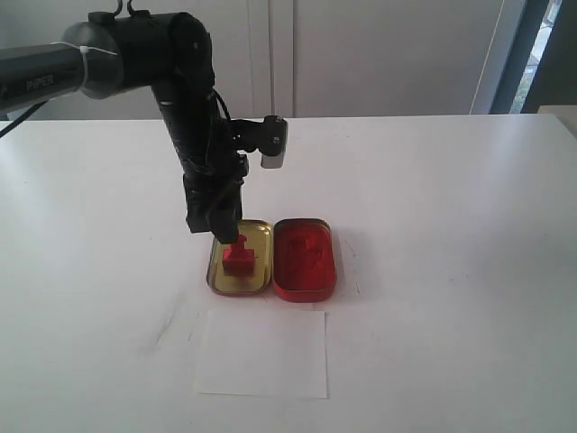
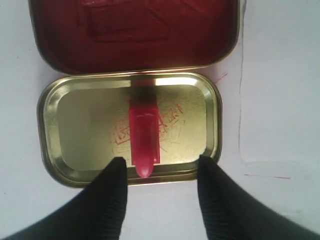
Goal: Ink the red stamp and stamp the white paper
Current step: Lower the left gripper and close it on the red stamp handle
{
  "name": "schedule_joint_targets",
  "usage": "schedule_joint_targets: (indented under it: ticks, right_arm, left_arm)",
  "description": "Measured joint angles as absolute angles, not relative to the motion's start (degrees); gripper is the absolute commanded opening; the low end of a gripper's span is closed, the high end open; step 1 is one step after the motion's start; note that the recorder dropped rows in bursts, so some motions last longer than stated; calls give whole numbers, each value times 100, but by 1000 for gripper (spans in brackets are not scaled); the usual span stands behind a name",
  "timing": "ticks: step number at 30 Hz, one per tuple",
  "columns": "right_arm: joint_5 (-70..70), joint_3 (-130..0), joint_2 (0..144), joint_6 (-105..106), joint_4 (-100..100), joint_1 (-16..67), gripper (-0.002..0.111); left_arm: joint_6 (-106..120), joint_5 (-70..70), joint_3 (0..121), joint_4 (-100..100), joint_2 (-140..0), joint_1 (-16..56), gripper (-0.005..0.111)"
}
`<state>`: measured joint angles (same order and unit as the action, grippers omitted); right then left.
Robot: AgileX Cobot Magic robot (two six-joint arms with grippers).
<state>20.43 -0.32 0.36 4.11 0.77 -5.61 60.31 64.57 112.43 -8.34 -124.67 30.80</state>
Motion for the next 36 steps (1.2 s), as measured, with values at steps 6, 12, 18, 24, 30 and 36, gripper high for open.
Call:
schedule_joint_targets:
  ticks: [6,12,18,24,30,36]
  right_arm:
    - [2043,-32,36,411,77,-561,0]
    - [2043,-32,36,411,77,-561,0]
    - [2043,-32,36,411,77,-561,0]
    - [2043,-32,36,411,77,-561,0]
    - [2043,-32,36,411,77,-561,0]
    - [2043,-32,36,411,77,-561,0]
  left_arm:
    - [5951,6457,11243,-872,-12530,3080,51]
    - [5776,6340,11243,-872,-12745,3080,51]
    - [5763,6149,11243,-895,-12867,3080,51]
    - [5763,5968,11243,-917,-12881,3080,51]
    - [5711,5936,11243,-917,-13036,3080,51]
    - [5666,5914,11243,-917,-13078,3080,51]
